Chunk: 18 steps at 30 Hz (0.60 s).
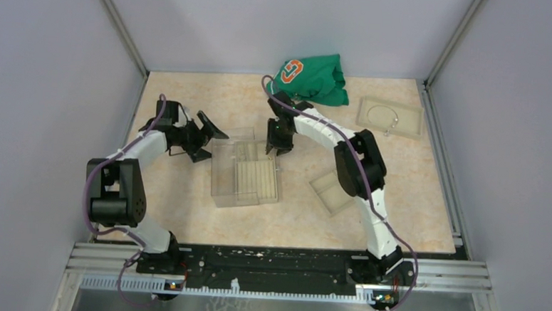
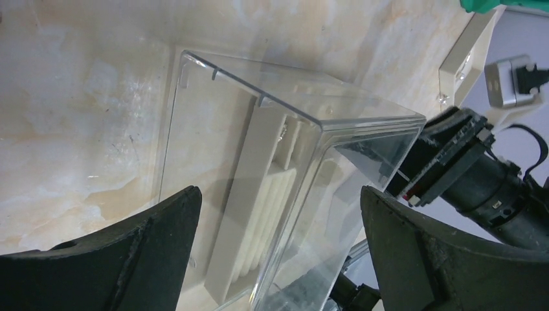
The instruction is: Organize the mixed jewelry
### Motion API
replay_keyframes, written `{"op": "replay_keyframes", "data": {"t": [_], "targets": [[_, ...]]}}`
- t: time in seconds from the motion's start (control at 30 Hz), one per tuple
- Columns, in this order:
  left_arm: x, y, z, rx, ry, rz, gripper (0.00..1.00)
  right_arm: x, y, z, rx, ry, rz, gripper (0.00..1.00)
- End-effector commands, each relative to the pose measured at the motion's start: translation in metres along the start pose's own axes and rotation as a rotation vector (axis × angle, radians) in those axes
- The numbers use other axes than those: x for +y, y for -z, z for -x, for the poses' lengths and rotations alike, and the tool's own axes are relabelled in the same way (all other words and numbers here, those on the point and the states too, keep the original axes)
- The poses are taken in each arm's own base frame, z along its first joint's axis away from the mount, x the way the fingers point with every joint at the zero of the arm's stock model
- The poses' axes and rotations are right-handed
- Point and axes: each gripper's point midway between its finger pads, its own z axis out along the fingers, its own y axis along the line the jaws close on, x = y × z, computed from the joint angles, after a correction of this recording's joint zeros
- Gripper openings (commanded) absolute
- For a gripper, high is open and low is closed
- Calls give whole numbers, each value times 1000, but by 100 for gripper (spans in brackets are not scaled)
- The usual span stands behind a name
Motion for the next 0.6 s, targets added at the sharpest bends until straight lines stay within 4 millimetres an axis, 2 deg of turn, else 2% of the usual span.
{"op": "replay_keyframes", "data": {"t": [0.0,0.07,0.13,0.27,0.5,0.57], "targets": [[-13,7,12,-31,-77,5,98,-4,62,41,-167,-102,186,39],[-12,9,15,-38,-96,21,98,-22,59,38,-167,-145,193,38],[-12,9,16,-36,-109,30,98,-35,51,31,-143,-167,176,31],[-14,10,14,-14,-119,26,98,-42,31,20,-69,-173,149,2],[-6,4,0,57,-150,6,98,-16,17,16,-24,-144,218,0],[-12,-2,-12,98,-180,-12,98,-7,11,10,8,-133,228,0]]}}
